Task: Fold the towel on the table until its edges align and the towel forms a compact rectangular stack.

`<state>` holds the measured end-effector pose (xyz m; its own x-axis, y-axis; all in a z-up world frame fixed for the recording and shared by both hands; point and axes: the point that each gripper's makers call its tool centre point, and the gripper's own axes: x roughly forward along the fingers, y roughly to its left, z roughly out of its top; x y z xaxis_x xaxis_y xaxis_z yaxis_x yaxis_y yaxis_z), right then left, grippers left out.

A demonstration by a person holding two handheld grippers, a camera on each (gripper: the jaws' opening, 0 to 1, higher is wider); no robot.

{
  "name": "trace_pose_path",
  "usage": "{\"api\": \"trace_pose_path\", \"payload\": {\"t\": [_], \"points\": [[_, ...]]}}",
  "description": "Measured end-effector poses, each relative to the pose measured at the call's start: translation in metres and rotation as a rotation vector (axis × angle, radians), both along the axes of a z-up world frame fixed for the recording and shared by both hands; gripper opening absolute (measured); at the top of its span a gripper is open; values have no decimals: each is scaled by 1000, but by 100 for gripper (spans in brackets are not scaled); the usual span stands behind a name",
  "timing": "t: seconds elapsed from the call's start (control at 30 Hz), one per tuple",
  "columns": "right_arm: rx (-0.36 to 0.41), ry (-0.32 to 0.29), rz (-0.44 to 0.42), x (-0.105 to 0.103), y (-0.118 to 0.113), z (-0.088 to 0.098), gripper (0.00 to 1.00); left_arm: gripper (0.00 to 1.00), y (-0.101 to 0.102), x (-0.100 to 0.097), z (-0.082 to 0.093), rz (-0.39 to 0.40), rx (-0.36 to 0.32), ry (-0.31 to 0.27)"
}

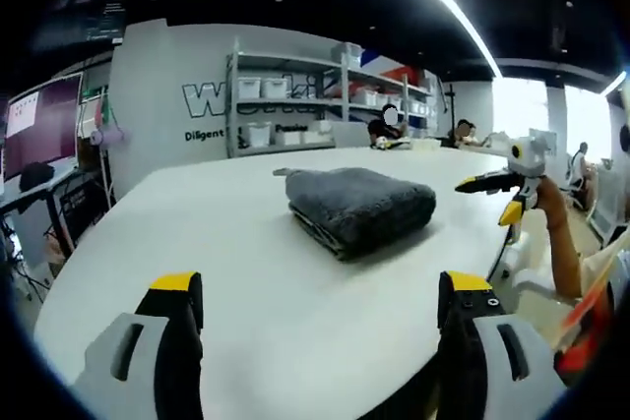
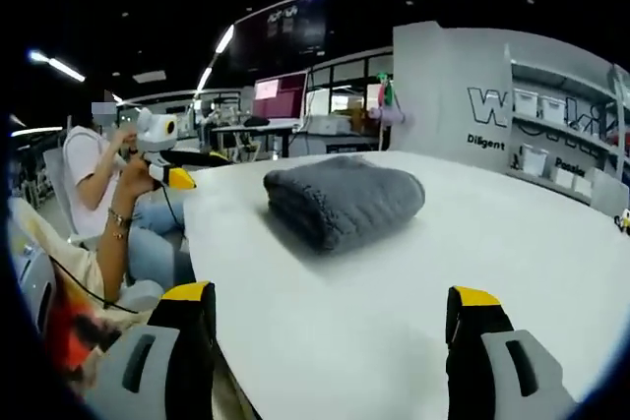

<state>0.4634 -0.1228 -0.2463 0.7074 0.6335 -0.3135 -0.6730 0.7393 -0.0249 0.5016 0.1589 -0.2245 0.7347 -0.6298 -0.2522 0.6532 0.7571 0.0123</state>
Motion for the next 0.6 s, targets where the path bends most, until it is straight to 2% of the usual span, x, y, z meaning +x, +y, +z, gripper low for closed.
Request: {"api": "trace_pose_path", "payload": {"t": [0.3,0.6], "points": [[10,-15,-12,-4,-5,8,99,97,-1,-8,-1,-14,-4,12],[8,-21,0,-9,1,10,99,96,1,-13,-1,-29,-12,23]]}}
